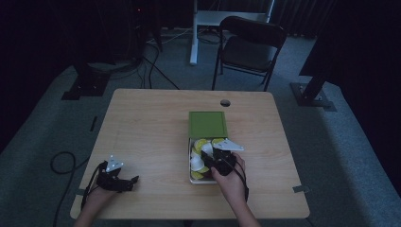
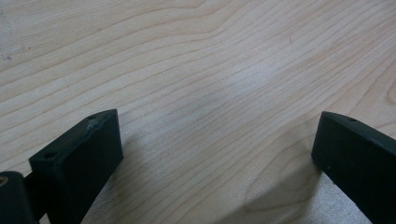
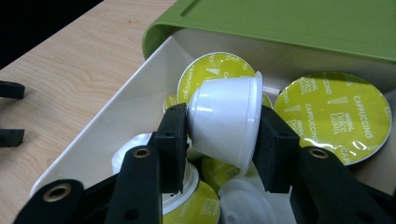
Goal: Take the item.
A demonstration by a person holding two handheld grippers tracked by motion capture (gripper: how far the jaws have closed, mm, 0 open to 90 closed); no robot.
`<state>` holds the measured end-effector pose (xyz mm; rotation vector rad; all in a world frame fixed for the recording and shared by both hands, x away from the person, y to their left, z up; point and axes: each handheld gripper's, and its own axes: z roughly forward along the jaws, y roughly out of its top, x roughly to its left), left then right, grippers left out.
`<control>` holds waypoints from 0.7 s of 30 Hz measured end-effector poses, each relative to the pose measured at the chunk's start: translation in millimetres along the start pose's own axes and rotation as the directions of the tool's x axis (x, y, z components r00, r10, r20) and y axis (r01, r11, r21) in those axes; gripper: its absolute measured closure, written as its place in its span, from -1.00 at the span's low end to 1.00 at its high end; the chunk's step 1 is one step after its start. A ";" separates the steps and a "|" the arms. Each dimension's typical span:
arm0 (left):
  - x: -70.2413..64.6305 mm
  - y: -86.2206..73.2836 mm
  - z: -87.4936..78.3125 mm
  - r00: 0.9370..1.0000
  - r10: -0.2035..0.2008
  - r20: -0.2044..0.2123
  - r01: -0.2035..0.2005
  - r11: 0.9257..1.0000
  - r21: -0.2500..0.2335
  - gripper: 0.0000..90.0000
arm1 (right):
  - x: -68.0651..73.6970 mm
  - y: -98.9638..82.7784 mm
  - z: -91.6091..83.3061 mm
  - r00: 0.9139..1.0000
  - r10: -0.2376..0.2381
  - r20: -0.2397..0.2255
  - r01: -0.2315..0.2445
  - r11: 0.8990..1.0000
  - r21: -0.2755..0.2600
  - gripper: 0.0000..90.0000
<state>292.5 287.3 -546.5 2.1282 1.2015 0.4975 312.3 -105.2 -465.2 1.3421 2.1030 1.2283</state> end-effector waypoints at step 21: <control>0.0 0.0 0.0 1.000 0.000 0.000 0.000 1.000 0.000 -0.96 | 2.4 10.0 -30.3 0.999 -0.033 -0.040 0.029 0.996 -0.079 0.30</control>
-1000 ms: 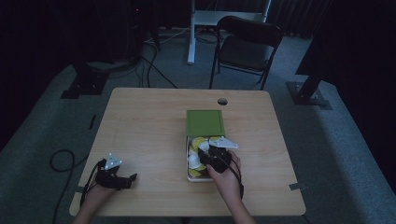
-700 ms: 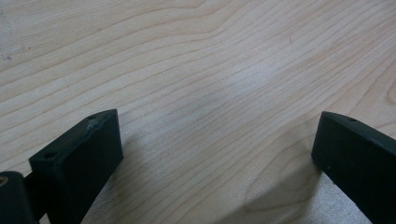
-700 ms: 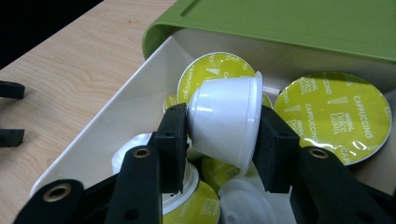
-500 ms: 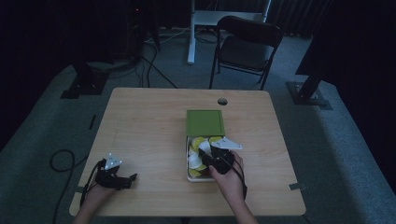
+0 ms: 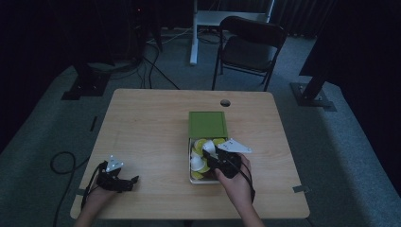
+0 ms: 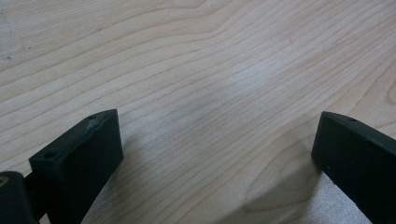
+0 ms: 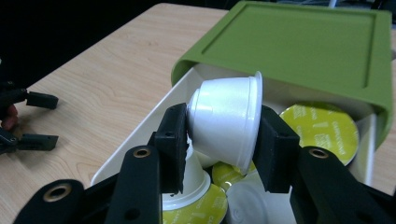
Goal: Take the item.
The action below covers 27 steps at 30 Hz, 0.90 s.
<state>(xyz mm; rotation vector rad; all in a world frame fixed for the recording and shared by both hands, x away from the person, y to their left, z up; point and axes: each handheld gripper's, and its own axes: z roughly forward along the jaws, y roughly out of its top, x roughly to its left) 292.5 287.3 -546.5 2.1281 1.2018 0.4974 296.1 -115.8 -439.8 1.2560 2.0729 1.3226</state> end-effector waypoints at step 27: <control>0.2 0.1 -0.2 1.000 0.002 0.001 -0.002 1.000 0.002 -0.96 | -35.3 12.8 -39.5 0.998 0.009 0.065 -0.002 0.995 -0.103 0.30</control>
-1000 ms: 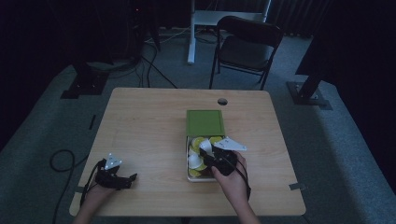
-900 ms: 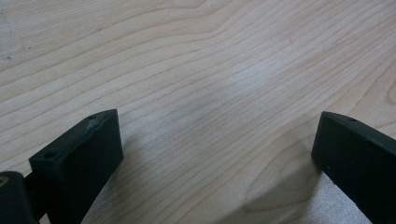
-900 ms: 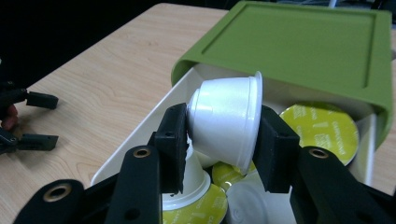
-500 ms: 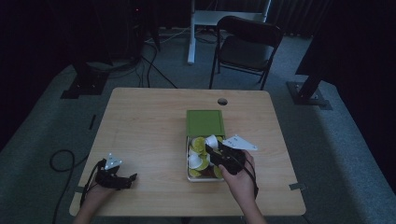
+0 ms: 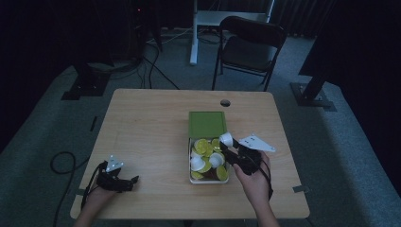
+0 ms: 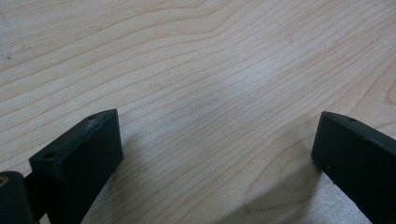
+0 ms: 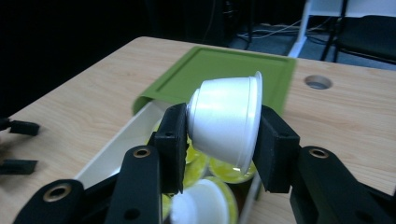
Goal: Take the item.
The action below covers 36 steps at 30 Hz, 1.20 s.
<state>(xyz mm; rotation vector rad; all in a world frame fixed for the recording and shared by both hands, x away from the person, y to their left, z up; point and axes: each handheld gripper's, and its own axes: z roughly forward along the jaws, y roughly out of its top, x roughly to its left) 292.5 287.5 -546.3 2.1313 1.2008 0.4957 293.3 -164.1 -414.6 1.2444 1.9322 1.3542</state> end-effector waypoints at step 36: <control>0.0 0.0 0.1 1.000 0.000 -0.001 0.000 1.000 -0.001 -0.96 | -77.7 -49.3 -16.0 0.980 0.039 0.195 -0.040 0.999 0.000 0.30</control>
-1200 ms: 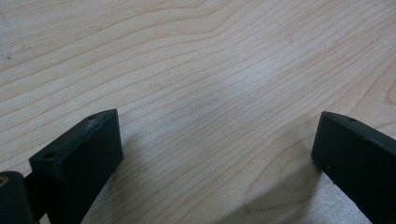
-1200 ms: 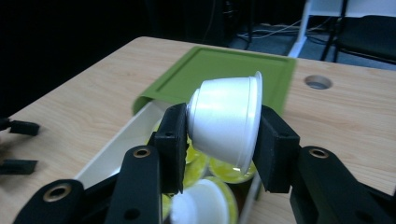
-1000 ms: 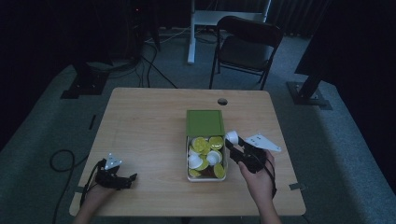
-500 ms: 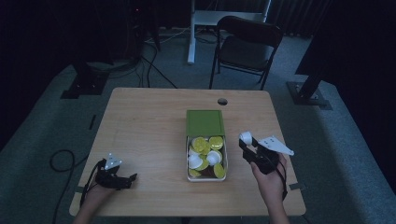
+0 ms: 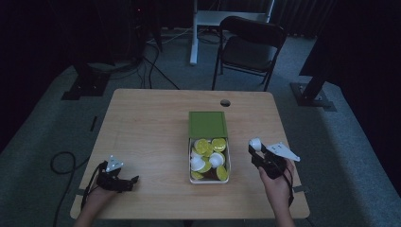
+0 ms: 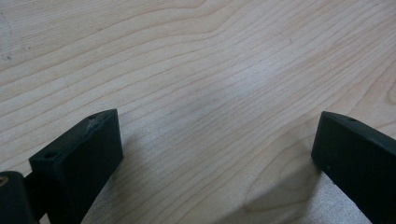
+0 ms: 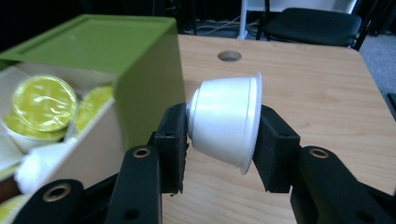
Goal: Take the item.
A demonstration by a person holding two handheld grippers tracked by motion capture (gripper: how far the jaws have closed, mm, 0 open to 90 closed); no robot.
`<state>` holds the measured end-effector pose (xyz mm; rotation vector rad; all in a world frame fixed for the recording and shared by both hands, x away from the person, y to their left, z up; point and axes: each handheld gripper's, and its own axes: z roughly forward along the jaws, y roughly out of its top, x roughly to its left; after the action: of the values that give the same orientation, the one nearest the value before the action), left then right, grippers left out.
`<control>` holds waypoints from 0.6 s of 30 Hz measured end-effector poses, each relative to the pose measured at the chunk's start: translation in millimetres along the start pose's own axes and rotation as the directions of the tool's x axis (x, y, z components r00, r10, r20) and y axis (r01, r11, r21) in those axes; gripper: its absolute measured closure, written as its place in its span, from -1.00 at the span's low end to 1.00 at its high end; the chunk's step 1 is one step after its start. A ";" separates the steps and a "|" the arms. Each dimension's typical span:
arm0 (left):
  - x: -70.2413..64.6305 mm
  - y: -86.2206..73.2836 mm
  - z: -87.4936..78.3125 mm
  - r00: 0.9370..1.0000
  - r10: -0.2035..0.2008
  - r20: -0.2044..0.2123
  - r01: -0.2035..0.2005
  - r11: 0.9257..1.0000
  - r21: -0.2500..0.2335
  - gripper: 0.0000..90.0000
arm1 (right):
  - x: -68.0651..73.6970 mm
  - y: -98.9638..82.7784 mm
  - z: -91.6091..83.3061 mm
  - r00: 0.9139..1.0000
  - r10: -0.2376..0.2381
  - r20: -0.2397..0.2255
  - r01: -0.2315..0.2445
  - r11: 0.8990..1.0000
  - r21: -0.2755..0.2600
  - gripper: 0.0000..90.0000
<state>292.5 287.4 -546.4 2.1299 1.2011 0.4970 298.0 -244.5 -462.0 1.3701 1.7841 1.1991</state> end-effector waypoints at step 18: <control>0.1 0.0 -0.1 1.000 0.002 -0.001 -0.002 1.000 0.000 -0.96 | -20.1 -34.7 15.9 0.999 0.011 0.036 -0.014 0.997 0.078 0.30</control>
<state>292.5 287.5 -546.3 2.1310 1.1999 0.4983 302.8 -261.0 -501.5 1.4405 1.8172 1.1147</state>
